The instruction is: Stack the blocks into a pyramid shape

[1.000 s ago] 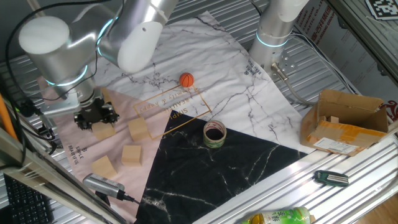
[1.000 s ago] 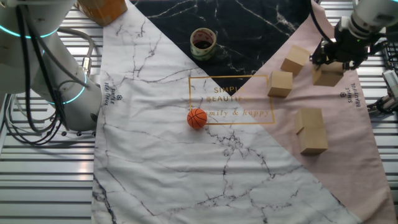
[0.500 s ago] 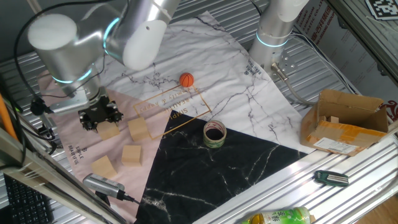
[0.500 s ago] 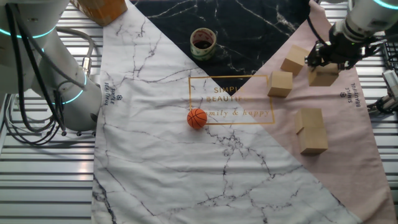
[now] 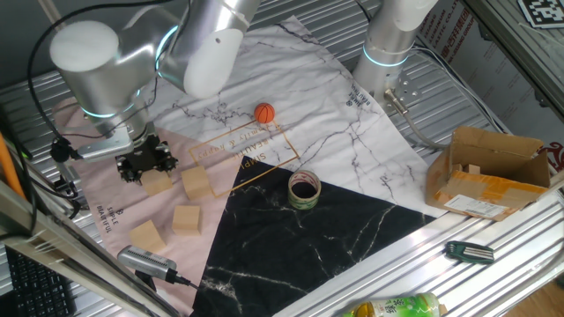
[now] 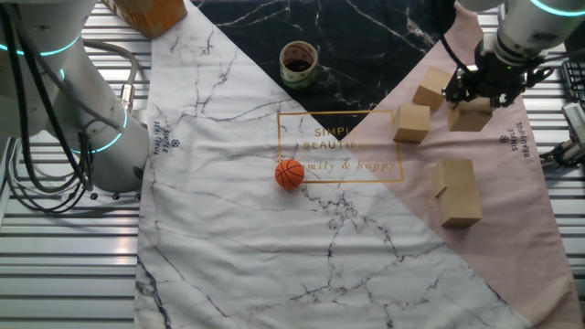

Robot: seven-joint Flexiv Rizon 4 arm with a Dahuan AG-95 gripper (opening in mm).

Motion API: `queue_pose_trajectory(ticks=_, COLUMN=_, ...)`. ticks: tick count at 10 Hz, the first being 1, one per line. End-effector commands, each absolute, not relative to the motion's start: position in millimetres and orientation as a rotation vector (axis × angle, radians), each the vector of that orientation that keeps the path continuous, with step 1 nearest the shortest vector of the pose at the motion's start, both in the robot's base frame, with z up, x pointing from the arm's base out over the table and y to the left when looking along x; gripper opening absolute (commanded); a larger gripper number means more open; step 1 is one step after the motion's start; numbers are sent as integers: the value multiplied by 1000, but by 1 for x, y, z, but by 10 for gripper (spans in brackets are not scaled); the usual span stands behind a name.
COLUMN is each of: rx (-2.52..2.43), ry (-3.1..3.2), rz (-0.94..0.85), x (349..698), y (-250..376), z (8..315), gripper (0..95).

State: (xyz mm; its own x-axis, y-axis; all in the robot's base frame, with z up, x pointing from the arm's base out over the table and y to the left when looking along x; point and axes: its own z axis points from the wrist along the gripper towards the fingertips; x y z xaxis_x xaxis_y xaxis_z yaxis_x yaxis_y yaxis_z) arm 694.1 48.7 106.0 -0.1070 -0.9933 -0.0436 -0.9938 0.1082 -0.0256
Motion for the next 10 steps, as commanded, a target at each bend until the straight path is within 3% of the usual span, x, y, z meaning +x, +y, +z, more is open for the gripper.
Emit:
queue_pose_trajectory(ticks=1, rx=-2077, ry=2288, rz=9, x=689, y=46, z=103, gripper=0)
queue_pose_trajectory(ticks=10, rx=-2104, ry=2251, rz=-3, x=676, y=33, z=89, gripper=0)
